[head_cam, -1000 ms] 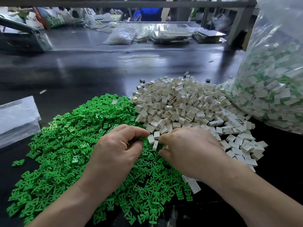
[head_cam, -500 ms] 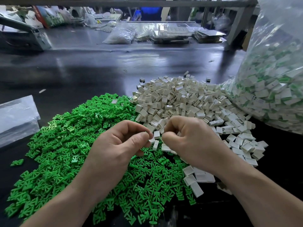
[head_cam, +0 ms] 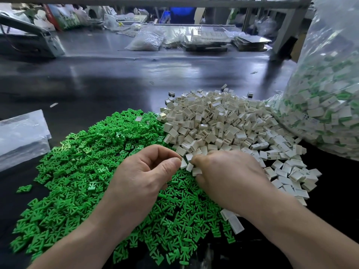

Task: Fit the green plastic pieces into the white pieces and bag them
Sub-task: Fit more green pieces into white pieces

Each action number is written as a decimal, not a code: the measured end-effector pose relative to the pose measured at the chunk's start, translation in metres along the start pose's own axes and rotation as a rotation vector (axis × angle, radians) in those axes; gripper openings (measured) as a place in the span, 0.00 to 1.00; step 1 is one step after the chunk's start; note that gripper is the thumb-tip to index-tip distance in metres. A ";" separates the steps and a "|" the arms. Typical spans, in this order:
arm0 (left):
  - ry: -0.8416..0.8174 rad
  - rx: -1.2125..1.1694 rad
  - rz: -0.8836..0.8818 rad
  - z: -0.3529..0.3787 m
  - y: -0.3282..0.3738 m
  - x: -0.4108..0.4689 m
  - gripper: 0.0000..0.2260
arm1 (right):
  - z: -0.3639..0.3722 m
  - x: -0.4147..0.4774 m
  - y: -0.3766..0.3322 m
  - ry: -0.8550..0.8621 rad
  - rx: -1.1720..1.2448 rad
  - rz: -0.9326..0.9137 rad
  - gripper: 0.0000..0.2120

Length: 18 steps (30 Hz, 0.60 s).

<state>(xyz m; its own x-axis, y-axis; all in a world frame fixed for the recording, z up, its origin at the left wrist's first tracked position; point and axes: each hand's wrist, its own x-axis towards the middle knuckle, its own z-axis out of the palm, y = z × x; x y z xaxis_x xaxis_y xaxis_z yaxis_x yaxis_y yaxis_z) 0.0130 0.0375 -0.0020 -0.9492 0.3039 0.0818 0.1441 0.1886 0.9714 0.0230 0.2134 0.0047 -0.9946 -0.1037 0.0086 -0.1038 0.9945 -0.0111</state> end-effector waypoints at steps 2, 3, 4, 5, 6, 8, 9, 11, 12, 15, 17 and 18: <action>0.002 -0.021 -0.014 0.000 0.000 0.000 0.10 | 0.003 0.000 0.001 0.034 0.028 -0.012 0.13; 0.000 -0.041 -0.025 -0.001 -0.001 0.001 0.09 | 0.006 -0.002 0.003 0.072 0.072 -0.031 0.11; -0.006 -0.066 -0.035 -0.001 -0.002 0.002 0.09 | 0.008 -0.004 0.005 0.120 0.151 -0.058 0.09; -0.011 -0.095 -0.043 -0.002 -0.003 0.003 0.09 | 0.010 -0.007 0.007 0.165 0.254 -0.086 0.07; -0.014 -0.128 -0.049 -0.002 -0.004 0.004 0.09 | 0.010 -0.008 0.010 0.200 0.385 -0.103 0.05; -0.024 -0.189 -0.053 -0.003 -0.006 0.006 0.10 | 0.006 -0.010 0.012 0.217 0.703 -0.124 0.02; -0.037 -0.216 -0.048 -0.002 -0.006 0.006 0.11 | 0.005 -0.010 0.012 0.174 0.845 -0.128 0.04; -0.064 -0.261 -0.028 -0.002 -0.004 0.006 0.10 | 0.003 -0.011 0.012 0.063 1.013 -0.126 0.03; -0.071 -0.284 -0.019 -0.003 -0.003 0.006 0.09 | 0.003 -0.011 0.011 0.007 1.077 -0.131 0.02; -0.057 -0.340 -0.007 -0.003 -0.001 0.004 0.09 | 0.001 -0.010 0.009 -0.127 1.361 -0.090 0.05; -0.042 -0.362 -0.002 -0.003 0.000 0.004 0.07 | -0.001 -0.009 0.009 -0.170 1.476 -0.023 0.07; -0.036 -0.372 -0.003 -0.003 0.000 0.004 0.06 | -0.001 -0.008 0.009 -0.180 1.494 -0.002 0.08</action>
<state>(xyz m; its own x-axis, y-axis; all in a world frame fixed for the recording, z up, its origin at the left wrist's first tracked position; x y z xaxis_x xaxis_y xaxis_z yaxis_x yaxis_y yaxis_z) 0.0087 0.0358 -0.0008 -0.9382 0.3373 0.0774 0.0236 -0.1609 0.9867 0.0303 0.2233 0.0055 -0.9704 -0.2157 -0.1087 0.0937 0.0786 -0.9925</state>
